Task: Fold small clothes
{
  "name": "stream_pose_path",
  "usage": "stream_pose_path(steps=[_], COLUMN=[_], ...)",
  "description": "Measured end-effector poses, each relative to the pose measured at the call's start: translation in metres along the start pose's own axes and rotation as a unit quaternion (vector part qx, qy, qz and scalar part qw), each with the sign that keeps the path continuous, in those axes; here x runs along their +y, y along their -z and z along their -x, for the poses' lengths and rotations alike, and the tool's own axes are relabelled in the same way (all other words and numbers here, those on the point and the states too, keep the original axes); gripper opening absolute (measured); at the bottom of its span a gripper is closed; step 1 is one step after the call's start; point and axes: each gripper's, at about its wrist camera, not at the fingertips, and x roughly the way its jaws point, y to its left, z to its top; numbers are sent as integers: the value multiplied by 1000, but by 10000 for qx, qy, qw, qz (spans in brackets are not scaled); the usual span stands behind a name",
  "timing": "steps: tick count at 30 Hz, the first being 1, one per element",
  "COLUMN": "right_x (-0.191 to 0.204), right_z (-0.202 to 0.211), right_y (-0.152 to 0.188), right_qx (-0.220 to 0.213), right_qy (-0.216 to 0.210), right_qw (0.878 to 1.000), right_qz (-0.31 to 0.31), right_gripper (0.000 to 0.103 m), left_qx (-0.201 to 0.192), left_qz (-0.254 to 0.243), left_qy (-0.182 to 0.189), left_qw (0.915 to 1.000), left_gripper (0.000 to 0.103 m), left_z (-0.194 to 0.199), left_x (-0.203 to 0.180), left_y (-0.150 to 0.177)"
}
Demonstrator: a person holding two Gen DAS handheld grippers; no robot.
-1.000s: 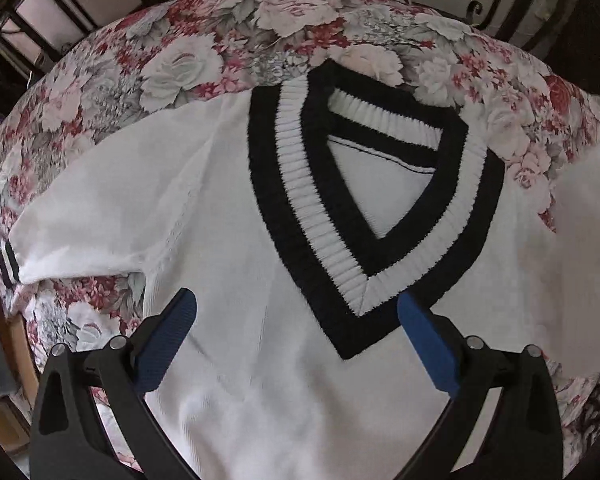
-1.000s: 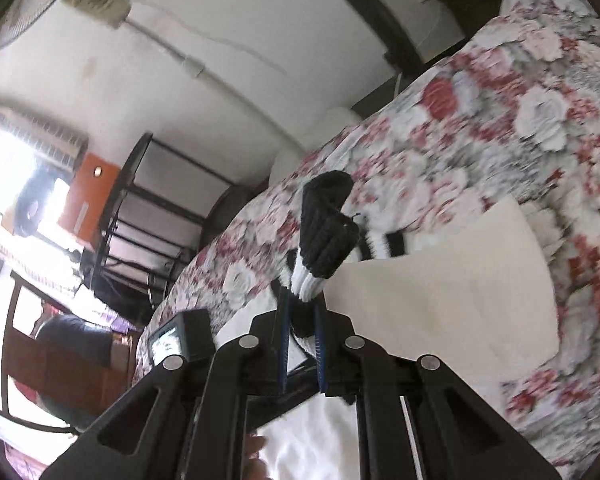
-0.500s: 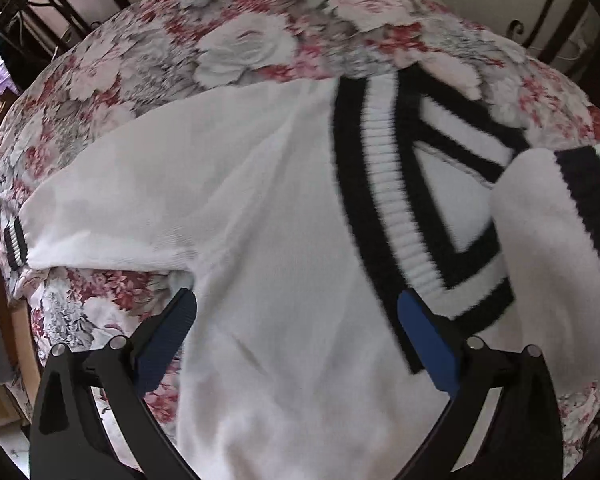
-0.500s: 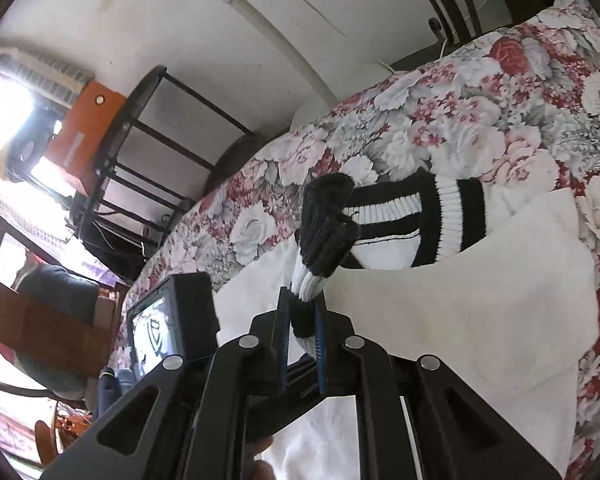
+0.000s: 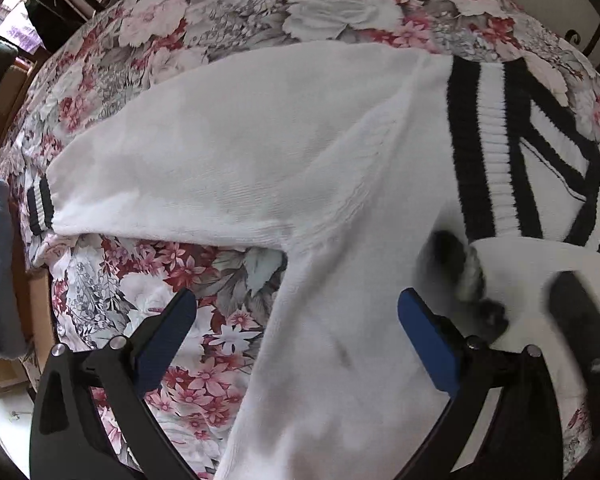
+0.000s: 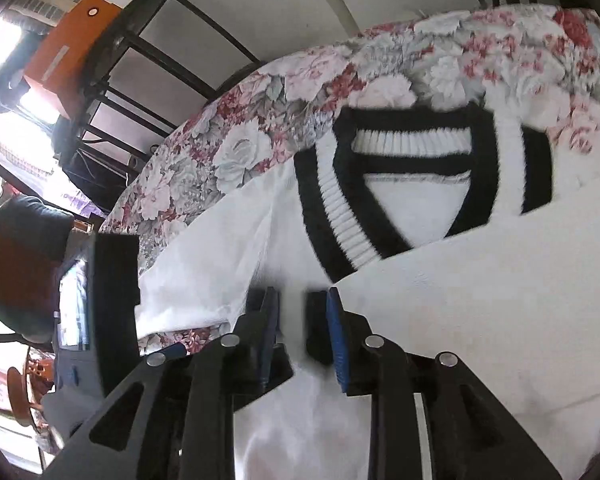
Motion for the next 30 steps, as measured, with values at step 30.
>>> stream_pose_path(steps=[30], right_x=[-207], right_z=[81], right_y=[-6], right_qx=[-24], right_qy=[1231], right_qw=[9780], right_qz=[-1687], right_gripper=[6], left_qx=[-224], left_qz=[-908], left_qy=[-180], left_qw=[9955], left_gripper=[99], left_z=[-3], left_x=[-47], left_y=[26])
